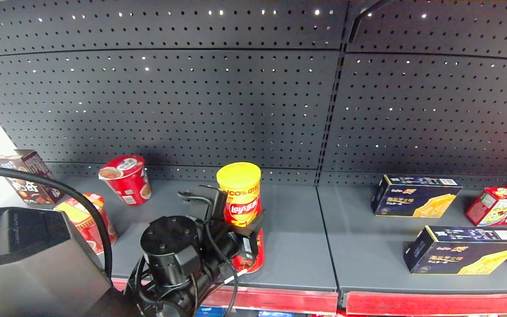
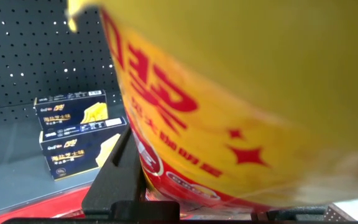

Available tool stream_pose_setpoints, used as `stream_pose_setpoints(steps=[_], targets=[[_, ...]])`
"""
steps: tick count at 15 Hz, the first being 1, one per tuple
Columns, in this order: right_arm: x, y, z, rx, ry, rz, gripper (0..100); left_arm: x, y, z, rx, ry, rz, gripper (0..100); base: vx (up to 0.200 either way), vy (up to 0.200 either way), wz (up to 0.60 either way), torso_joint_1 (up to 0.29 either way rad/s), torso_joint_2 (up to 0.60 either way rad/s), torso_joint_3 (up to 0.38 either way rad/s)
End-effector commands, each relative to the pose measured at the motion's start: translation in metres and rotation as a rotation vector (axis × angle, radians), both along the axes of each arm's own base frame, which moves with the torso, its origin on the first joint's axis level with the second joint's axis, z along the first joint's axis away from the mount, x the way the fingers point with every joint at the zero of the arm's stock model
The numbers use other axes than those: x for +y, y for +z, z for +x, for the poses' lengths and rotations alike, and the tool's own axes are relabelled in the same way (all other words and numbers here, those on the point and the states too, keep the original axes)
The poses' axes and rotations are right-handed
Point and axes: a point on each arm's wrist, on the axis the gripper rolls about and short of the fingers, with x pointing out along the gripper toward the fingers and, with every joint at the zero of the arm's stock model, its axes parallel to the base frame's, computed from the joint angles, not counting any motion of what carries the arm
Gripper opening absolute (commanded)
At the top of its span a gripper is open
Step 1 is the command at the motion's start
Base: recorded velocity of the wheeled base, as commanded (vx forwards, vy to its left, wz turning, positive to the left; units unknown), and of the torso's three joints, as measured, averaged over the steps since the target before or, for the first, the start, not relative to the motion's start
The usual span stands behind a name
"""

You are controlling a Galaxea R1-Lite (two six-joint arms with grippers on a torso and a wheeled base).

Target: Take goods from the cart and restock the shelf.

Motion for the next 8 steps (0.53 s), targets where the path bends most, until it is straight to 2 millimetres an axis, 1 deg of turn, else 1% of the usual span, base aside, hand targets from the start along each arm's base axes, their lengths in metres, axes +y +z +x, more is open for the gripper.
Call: stream_pose_setpoints(steps=[1, 3, 4, 8], targets=[[-0.0001, 0.0, 0.0004, 0.002, 0.0, 0.001, 0, -0.0004, -0.0044, 0.0007, 0.016, 0.001, 0.012, 0, 0.0, 0.0, 0.0, 0.0, 0.0, 0.0], [-0.0001, 0.0, 0.0004, 0.0, 0.0, 0.004, 0, -0.0002, -0.0047, 0.0005, 0.017, 0.001, 0.013, 0, 0.0, 0.0, 0.0, 0.0, 0.0, 0.0], [-0.0001, 0.0, 0.0004, 0.0, 0.001, 0.005, 0, 0.0, -0.005, 0.0003, 0.017, 0.001, 0.016, 100, 0.0, 0.0, 0.0, 0.0, 0.0, 0.0], [-0.0001, 0.0003, 0.0001, -0.002, 0.001, 0.005, 0, -0.0021, -0.0032, -0.0003, 0.007, -0.005, 0.007, 100, 0.0, 0.0, 0.0, 0.0, 0.0, 0.0]])
